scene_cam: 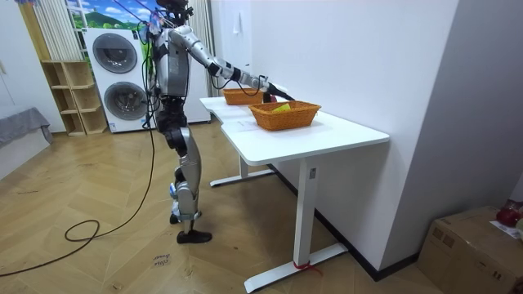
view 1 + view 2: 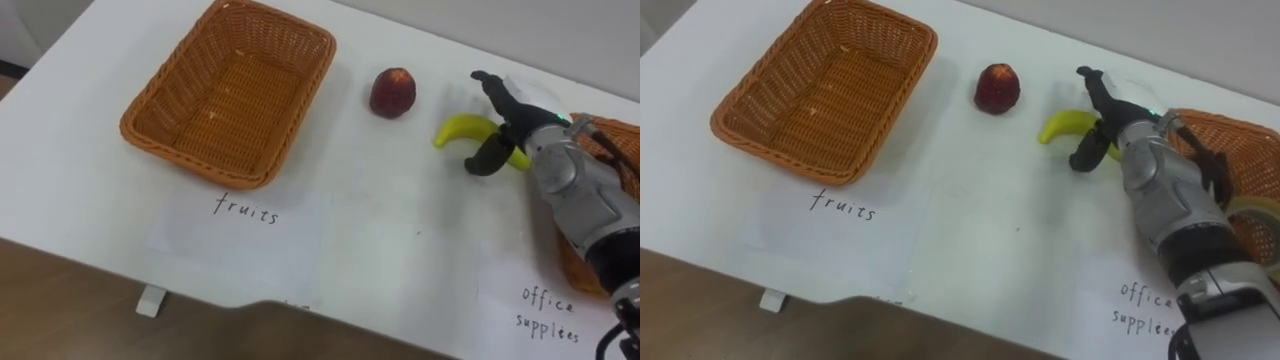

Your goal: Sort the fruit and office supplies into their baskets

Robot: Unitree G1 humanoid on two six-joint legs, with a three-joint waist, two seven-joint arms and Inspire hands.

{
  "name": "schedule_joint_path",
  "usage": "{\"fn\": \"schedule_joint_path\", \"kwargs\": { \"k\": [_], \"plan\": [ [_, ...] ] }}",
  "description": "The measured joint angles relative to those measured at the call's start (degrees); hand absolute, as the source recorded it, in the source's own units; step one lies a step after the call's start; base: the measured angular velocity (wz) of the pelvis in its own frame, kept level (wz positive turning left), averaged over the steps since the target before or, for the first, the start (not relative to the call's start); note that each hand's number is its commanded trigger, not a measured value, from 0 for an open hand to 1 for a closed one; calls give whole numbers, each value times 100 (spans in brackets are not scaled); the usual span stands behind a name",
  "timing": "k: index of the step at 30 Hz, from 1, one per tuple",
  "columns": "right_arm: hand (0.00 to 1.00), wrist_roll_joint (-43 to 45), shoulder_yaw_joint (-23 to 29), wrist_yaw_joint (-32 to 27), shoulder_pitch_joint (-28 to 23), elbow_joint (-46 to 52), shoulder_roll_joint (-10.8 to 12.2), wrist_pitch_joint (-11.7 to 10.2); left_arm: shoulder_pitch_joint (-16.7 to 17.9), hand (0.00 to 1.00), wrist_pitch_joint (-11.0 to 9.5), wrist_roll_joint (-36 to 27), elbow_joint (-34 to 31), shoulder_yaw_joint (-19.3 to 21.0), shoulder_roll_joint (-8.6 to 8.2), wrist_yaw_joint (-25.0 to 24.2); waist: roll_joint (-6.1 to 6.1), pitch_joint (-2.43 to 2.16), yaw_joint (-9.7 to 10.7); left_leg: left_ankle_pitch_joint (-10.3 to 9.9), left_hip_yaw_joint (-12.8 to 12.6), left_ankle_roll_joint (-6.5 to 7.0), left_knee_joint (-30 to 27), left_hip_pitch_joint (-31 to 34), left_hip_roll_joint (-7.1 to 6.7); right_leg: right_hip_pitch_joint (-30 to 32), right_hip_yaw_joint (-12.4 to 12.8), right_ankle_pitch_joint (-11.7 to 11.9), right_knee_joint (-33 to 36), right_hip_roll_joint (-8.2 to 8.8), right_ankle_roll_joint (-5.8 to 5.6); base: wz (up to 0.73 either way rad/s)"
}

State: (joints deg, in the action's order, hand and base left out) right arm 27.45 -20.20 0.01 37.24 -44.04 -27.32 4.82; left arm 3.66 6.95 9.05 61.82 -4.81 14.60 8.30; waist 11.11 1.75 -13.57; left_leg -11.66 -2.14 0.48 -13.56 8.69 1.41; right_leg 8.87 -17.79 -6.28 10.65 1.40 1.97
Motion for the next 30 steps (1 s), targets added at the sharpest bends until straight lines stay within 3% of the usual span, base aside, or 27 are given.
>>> {"fn": "schedule_joint_path", "kwargs": {
  "k": [10,15,30],
  "plan": [
    [0,-72,-110,159,16,-12,1,3,-39,0,-102,-3,-22,-107,64,9,89,2,-76,0,-11,0,-6,58,5,31,14,13,2,-9,8,0],
    [0,-423,-244,271,91,-258,-2,-1,-143,0,-116,-7,7,-275,167,0,182,38,-88,0,1,-1,-43,77,9,55,1,44,-3,-13,16,0],
    [0,-545,-482,502,115,-291,-32,9,-188,0,-117,-7,-7,-330,211,-3,158,61,-90,4,24,-17,-133,222,43,150,-61,113,-3,-41,74,0]
  ]
}}
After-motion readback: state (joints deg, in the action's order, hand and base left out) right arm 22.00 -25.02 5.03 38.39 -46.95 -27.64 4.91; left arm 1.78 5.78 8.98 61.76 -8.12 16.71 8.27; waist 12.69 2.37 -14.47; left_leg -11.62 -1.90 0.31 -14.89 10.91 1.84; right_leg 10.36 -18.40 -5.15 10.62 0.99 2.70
